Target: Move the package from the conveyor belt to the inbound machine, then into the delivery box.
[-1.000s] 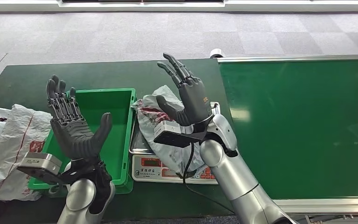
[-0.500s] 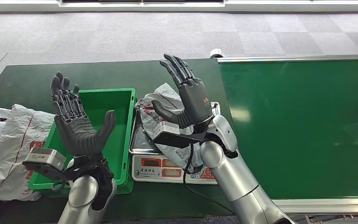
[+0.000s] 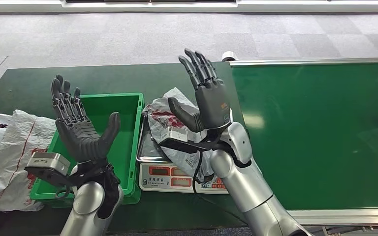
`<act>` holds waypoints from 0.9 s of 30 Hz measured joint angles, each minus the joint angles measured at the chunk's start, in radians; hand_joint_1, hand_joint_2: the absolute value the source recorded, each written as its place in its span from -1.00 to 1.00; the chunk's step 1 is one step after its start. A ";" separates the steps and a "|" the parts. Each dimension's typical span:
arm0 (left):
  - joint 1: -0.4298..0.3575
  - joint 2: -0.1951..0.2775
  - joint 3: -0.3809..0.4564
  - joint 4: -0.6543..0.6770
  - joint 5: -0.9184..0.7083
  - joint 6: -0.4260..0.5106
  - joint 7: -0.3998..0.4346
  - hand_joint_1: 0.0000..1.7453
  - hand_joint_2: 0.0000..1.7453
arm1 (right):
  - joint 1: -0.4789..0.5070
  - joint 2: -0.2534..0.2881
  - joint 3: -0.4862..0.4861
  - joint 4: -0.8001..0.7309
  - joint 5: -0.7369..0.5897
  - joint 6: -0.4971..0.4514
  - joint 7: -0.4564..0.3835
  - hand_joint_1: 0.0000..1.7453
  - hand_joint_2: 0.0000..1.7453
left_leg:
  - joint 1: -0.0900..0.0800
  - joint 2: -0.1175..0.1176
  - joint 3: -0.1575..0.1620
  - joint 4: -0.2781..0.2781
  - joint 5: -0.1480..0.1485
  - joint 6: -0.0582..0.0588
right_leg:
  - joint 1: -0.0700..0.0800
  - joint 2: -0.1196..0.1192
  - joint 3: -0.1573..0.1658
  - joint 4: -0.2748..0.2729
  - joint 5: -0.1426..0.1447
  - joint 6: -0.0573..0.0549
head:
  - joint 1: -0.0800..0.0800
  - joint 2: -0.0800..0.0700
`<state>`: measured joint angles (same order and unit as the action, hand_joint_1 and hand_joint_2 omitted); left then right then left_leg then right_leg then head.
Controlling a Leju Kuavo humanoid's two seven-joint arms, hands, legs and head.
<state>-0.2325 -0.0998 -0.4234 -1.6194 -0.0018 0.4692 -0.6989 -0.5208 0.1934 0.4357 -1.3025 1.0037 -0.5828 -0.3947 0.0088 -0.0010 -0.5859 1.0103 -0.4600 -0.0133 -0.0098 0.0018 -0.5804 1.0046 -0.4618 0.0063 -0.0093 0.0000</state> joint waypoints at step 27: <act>-0.237 -0.026 -0.031 0.593 -0.713 -0.314 0.278 -1.00 1.00 | 0.271 0.110 -0.381 -0.825 -0.127 -0.117 -0.303 -1.00 1.00 | -0.002 0.001 -0.003 0.000 0.001 0.001 | -0.002 0.001 -0.002 0.000 0.002 0.001 | 0.000 0.000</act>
<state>-0.4700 -0.1261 -0.4549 -1.0262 -0.7150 0.1549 -0.4211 -0.2498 0.3036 0.0549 -2.1279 0.8770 -0.6998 -0.6973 0.0067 0.0004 -0.5885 1.0107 -0.4594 -0.0119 -0.0114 0.0024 -0.5825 1.0045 -0.4599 0.0073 -0.0091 0.0000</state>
